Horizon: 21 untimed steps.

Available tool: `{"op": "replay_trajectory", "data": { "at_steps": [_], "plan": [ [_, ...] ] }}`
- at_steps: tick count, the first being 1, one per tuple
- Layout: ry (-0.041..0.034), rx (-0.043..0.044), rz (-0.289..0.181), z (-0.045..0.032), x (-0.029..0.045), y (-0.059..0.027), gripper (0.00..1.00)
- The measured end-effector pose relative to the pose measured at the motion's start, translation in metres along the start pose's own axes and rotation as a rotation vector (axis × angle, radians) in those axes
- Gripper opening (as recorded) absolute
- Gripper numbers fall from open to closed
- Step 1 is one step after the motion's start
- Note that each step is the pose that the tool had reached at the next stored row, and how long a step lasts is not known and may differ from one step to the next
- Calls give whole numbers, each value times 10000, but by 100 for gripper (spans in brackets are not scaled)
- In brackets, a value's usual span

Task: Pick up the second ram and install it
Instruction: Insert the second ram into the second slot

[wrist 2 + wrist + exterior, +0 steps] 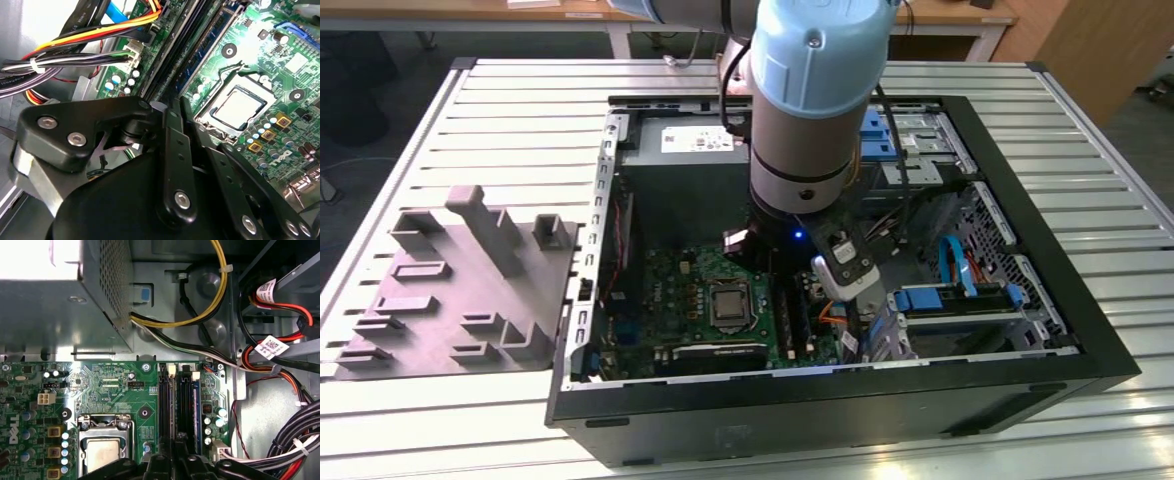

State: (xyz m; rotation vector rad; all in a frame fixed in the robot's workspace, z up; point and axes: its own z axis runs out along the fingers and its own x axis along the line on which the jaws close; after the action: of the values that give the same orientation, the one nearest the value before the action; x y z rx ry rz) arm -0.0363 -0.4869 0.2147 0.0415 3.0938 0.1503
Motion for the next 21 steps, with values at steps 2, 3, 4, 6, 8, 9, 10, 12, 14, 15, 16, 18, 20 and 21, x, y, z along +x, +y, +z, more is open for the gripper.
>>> {"op": "replay_trajectory", "data": {
  "at_steps": [2,3,4,6,8,9,10,12,14,15,16,18,20,21],
  "plan": [
    [1,6,0,-2,0,-1,18],
    [3,11,0,-4,0,-1,18],
    [3,12,0,-4,0,-1,18],
    [3,13,-1,-4,0,-1,18],
    [4,15,0,-23,0,0,18],
    [4,16,-1,-42,-1,2,18],
    [3,17,-1,-62,-3,4,18],
    [3,23,-1,-106,-5,9,18],
    [3,30,-1,-152,-8,13,18],
    [2,31,-1,-175,-9,16,18],
    [3,35,-1,-196,-10,18,18],
    [2,46,-3,-211,-11,19,18],
    [1,49,-3,-211,-11,19,18],
    [2,52,-3,-211,-11,19,18]
  ]
}}
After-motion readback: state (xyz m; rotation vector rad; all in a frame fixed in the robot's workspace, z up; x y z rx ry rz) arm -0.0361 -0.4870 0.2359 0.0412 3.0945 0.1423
